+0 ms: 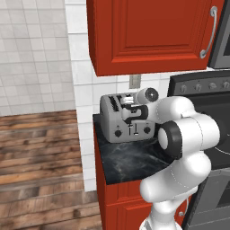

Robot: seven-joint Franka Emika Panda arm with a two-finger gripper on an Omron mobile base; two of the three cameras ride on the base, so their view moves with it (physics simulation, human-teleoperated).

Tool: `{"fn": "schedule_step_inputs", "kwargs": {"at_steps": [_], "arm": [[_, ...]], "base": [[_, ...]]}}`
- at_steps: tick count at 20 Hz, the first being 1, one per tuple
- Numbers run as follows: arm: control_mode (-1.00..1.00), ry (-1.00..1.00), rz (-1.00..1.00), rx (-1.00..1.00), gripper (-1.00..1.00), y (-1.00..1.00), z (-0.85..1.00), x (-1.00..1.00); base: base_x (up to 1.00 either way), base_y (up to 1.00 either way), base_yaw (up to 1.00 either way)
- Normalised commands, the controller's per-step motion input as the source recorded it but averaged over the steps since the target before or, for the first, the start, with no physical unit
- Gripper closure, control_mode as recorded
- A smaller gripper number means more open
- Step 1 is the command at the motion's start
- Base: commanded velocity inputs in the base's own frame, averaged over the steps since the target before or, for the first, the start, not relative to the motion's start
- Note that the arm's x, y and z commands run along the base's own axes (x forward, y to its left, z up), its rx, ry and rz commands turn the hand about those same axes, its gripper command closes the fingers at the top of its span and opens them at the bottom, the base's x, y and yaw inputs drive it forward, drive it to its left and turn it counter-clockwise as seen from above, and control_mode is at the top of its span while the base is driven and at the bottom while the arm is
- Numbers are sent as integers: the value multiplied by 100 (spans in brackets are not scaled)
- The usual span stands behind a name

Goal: Start the toaster. Once the lever pops up, take the bread to the plate on the dining counter.

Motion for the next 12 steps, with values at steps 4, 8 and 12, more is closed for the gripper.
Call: {"fn": "schedule_step_inputs", "kwargs": {"at_steps": [4, 8, 12], "arm": [[-100, 0, 0, 0, -100, 0, 0, 0], [-100, 0, 0, 0, -100, 0, 0, 0], [-100, 0, 0, 0, -100, 0, 0, 0]], "base": [[0, 0, 0], [0, 0, 0], [0, 0, 0]]}}
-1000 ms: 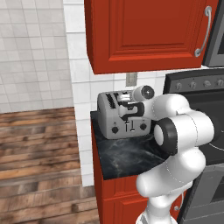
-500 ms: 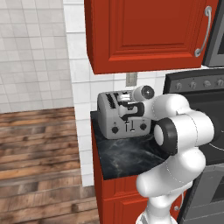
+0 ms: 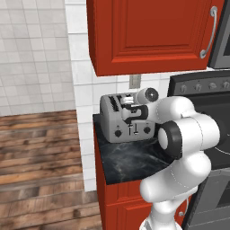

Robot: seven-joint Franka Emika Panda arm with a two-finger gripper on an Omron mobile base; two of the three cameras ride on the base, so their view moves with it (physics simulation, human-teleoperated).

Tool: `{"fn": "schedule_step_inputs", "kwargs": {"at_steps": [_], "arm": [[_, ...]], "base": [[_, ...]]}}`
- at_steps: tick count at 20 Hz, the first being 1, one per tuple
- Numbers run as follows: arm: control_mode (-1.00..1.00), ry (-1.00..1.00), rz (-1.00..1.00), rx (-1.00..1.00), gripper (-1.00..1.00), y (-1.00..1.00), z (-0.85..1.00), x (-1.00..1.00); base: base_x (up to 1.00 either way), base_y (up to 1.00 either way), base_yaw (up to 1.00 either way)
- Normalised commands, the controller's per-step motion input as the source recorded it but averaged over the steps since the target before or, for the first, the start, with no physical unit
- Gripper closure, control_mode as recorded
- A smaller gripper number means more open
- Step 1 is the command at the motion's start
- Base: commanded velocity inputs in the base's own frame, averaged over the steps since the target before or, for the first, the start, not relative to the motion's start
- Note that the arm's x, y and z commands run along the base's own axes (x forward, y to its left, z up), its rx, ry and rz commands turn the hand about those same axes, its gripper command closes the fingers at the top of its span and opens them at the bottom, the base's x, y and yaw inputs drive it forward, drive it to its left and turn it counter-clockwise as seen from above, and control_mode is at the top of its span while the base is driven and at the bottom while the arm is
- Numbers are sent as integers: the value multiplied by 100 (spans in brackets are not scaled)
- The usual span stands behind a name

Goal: Start the toaster. Once the lever pops up, take the bread to the plate on the dining counter.

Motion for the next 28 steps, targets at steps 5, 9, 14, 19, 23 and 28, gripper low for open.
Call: {"fn": "schedule_step_inputs", "kwargs": {"at_steps": [5, 9, 14, 19, 23, 28], "arm": [[-100, 0, 0, 0, -100, 0, 0, 0], [-100, 0, 0, 0, -100, 0, 0, 0], [-100, 0, 0, 0, -100, 0, 0, 0], [-100, 0, 0, 0, -100, 0, 0, 0], [-100, 0, 0, 0, -100, 0, 0, 0], [-100, 0, 0, 0, -100, 0, 0, 0]], "base": [[0, 0, 0], [0, 0, 0], [0, 0, 0], [0, 0, 0], [0, 0, 0], [0, 0, 0]]}}
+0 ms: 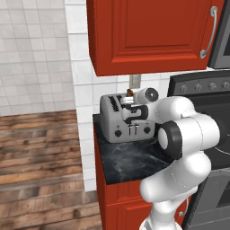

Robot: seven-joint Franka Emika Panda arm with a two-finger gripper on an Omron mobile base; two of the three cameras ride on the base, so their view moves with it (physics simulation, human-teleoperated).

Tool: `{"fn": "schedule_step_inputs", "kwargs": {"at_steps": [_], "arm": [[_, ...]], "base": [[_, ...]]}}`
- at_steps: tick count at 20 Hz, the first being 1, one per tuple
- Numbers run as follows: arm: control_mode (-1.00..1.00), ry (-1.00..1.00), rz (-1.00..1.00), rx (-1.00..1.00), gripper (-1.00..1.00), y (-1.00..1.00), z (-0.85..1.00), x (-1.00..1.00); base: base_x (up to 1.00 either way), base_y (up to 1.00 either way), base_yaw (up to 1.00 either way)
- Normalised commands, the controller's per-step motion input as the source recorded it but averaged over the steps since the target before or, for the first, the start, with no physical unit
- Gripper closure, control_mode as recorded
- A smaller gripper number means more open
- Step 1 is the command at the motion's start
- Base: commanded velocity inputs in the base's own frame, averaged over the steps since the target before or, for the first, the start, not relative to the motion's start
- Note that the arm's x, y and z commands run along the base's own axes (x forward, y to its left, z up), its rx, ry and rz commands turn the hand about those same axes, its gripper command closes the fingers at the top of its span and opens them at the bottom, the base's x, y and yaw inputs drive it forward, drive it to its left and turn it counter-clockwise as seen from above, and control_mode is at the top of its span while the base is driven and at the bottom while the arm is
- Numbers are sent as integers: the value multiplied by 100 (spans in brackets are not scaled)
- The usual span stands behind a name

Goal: Start the toaster. Once the lever pops up, take the bread to the plate on the dining counter.

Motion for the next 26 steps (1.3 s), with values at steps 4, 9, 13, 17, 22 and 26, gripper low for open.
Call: {"fn": "schedule_step_inputs", "kwargs": {"at_steps": [4, 9, 13, 17, 22, 26], "arm": [[-100, 0, 0, 0, -100, 0, 0, 0], [-100, 0, 0, 0, -100, 0, 0, 0], [-100, 0, 0, 0, -100, 0, 0, 0], [-100, 0, 0, 0, -100, 0, 0, 0], [-100, 0, 0, 0, -100, 0, 0, 0], [-100, 0, 0, 0, -100, 0, 0, 7]], "base": [[0, 0, 0], [0, 0, 0], [0, 0, 0], [0, 0, 0], [0, 0, 0], [0, 0, 0]]}}
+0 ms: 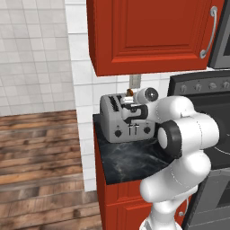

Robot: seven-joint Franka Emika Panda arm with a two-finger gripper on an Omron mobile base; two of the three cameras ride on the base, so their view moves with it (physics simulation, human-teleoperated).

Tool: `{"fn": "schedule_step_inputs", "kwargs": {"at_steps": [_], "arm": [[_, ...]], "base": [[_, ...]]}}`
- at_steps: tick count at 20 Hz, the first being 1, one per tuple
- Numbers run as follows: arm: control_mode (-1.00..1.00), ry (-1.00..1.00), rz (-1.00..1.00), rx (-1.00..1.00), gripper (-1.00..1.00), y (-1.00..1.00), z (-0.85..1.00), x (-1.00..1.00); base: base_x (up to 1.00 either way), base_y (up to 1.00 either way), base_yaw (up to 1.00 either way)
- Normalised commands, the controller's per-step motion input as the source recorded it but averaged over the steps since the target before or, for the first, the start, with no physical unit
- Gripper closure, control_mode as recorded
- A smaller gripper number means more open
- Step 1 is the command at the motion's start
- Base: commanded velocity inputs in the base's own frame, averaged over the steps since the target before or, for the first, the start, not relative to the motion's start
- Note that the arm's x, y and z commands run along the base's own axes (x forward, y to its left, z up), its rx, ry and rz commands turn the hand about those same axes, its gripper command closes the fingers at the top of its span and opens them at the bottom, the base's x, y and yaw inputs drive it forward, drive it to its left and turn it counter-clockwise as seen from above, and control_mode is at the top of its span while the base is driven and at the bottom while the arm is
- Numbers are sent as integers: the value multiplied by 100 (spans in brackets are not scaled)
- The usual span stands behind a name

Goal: Start the toaster. Once the lever pops up, take the bread to the plate on the dining counter.

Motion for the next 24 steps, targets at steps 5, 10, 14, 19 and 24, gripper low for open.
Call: {"fn": "schedule_step_inputs", "kwargs": {"at_steps": [5, 10, 14, 19, 24], "arm": [[-100, 0, 0, 0, -100, 0, 0, 12], [-100, 0, 0, 0, -100, 0, 0, 12], [-100, 0, 0, 0, -100, 0, 0, 15], [-100, 0, 0, 0, -100, 0, 0, 7], [-100, 0, 0, 0, -100, 0, 0, 4]], "base": [[0, 0, 0], [0, 0, 0], [0, 0, 0], [0, 0, 0], [0, 0, 0]]}}
